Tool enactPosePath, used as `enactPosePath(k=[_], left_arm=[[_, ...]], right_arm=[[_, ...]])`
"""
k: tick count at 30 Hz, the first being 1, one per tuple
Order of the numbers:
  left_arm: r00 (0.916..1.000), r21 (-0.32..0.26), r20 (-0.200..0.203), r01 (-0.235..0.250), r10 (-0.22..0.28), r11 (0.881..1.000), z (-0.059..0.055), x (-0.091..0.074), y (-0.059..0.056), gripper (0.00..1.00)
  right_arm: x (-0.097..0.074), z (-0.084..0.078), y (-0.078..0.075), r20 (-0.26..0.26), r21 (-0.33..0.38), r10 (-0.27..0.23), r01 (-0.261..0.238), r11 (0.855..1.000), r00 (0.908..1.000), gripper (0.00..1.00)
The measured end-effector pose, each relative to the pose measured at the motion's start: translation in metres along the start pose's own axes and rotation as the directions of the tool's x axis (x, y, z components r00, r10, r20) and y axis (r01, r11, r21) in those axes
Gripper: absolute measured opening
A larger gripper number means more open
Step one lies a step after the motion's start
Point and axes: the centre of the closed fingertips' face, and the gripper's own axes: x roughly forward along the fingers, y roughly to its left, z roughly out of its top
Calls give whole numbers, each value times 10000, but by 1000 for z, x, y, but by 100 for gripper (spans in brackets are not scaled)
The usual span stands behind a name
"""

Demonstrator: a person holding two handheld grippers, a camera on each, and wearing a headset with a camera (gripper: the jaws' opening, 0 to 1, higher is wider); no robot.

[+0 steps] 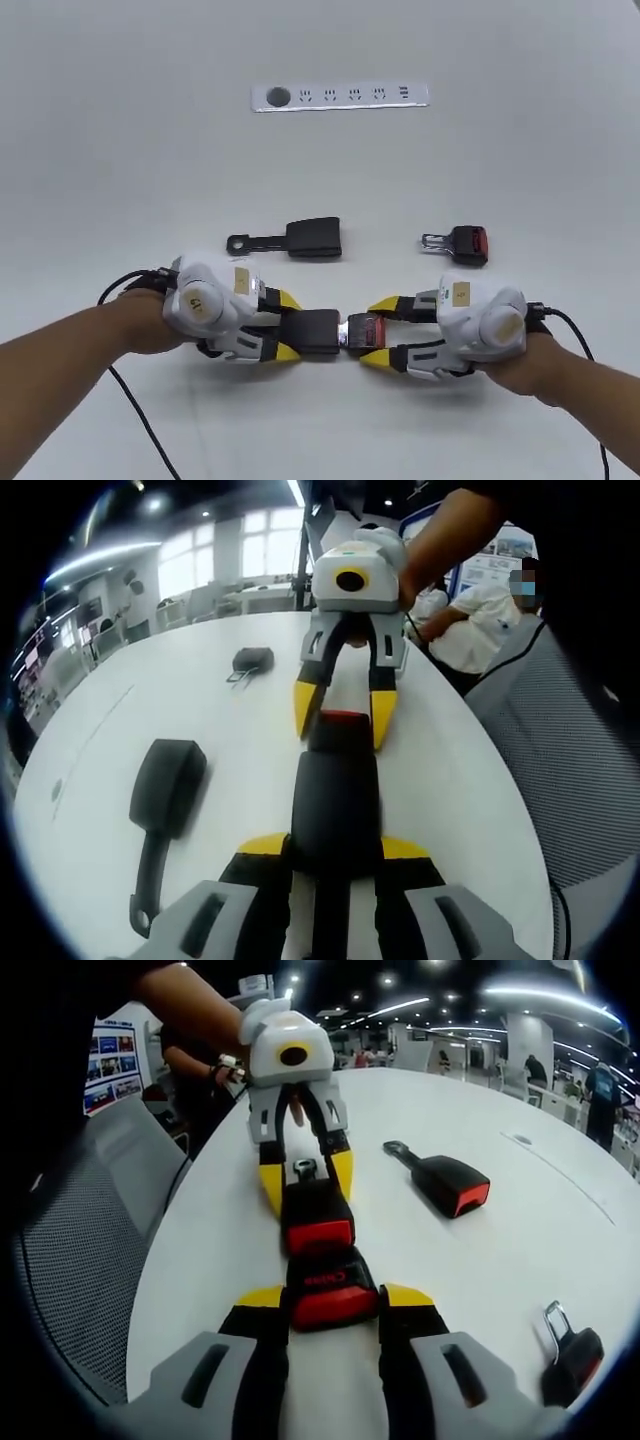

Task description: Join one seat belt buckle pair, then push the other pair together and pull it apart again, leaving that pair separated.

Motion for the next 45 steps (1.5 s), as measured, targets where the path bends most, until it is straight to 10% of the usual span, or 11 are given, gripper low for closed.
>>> enactPosePath(k=[10,14,24,33,45], left_arm=[[9973,497,-688,-224,258,9985,0,2,-2,33],[9958,-252,-818,-445,423,9987,-1,0,0,36],[9991,-975,-146,-410,397,9944,16,-12,-4,82],[9950,-969,23,-996,1002,9903,25,-25,11,82],[9822,-620,77,-1870,1879,9804,36,-41,62,80]], right_arm=[[1,-2,-1,-440,-145,-137,131,9998,9989,35],[0,-1,-1,-387,-102,-236,232,9997,9990,36],[-16,4,-15,111,1093,-1071,1052,9884,9942,69],[-37,7,-30,461,1091,-1563,1506,9826,9866,70],[-76,-8,-77,64,1021,-2291,2273,9685,9734,69]])
